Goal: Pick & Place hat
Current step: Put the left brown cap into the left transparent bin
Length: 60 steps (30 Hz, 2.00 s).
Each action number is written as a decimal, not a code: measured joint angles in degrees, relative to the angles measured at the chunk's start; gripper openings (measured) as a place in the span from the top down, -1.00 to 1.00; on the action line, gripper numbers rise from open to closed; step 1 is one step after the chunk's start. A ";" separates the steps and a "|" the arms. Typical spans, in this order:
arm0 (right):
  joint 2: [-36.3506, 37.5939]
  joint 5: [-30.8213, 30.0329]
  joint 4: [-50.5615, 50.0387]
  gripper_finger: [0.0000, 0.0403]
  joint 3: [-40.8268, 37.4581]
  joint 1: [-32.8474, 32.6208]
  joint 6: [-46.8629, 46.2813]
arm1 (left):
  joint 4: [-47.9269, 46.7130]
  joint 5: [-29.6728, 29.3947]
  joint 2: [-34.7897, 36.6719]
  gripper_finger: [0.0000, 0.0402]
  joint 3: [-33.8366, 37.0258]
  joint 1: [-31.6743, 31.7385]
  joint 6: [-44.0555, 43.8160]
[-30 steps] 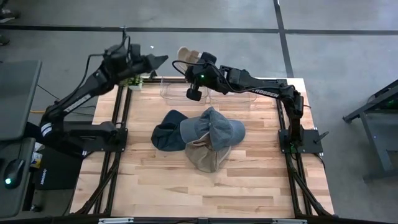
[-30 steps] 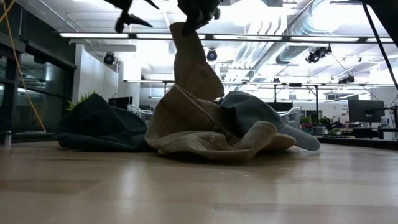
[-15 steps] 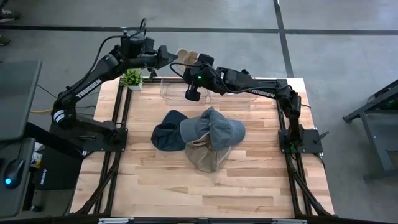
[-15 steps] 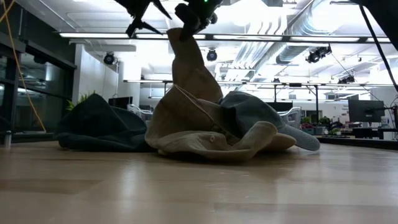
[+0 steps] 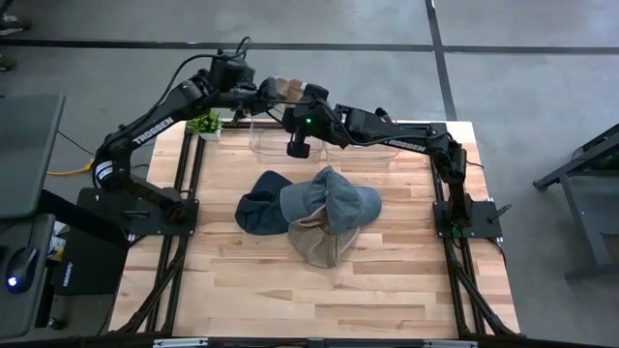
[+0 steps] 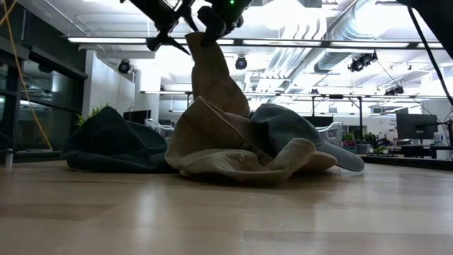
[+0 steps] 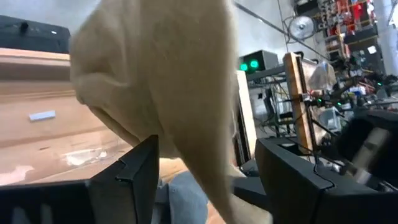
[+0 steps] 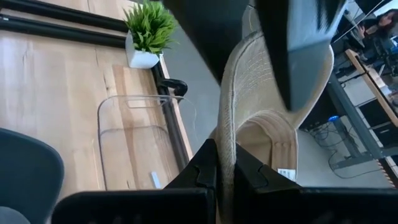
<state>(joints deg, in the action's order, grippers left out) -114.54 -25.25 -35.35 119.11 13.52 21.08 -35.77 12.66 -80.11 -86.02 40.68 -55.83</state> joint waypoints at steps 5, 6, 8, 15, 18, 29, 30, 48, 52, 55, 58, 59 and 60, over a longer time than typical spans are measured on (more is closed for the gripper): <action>0.00 1.02 0.04 0.97 0.00 -0.02 0.00 | 0.01 -2.02 -0.49 0.02 0.00 0.18 -0.18; 0.00 1.04 0.06 0.97 0.00 -0.02 0.00 | 0.04 -2.17 -0.49 0.08 0.00 0.18 -0.18; 0.00 1.35 0.06 0.97 0.00 -0.02 0.00 | 0.04 -2.54 -0.47 0.23 0.00 0.18 -0.12; 0.00 1.50 -0.04 0.97 0.07 -0.07 0.39 | -0.09 -3.12 -0.51 0.93 0.00 0.18 2.44; 0.00 1.59 -0.22 0.97 0.07 -0.08 0.39 | -0.25 -3.41 -0.51 0.95 0.00 0.16 3.05; 0.00 1.81 -0.88 0.67 0.07 -0.94 -0.26 | -2.35 -4.75 -0.47 1.00 0.00 0.17 8.57; 0.02 1.80 -0.88 0.62 0.07 -1.12 -0.51 | -2.85 -5.11 -0.45 0.99 0.00 0.20 8.87; 6.26 0.86 -11.36 0.30 0.07 -1.68 -9.70 | -8.02 -9.46 2.94 1.00 0.02 3.58 15.58; 7.54 1.87 -15.70 0.58 0.08 1.20 -15.20 | -8.39 -8.18 3.50 1.00 0.04 5.10 16.82; 7.52 6.18 -18.23 0.91 0.07 4.31 -18.86 | -8.23 -6.77 3.58 1.00 0.04 5.52 17.02; 7.08 7.75 -19.51 0.94 0.04 7.17 -22.17 | -7.93 -6.85 3.55 1.00 0.04 5.53 17.77; 7.02 7.81 -20.08 0.97 0.04 8.16 -22.47 | -7.70 -6.90 3.55 1.00 0.04 5.51 18.09; 6.96 8.13 -20.83 0.98 0.04 9.13 -22.48 | -7.67 -6.95 3.55 1.00 0.04 5.49 18.09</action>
<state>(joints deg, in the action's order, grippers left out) -107.59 -17.12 -56.17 119.15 22.65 -1.40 -43.44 5.70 -76.55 -85.97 46.17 -37.74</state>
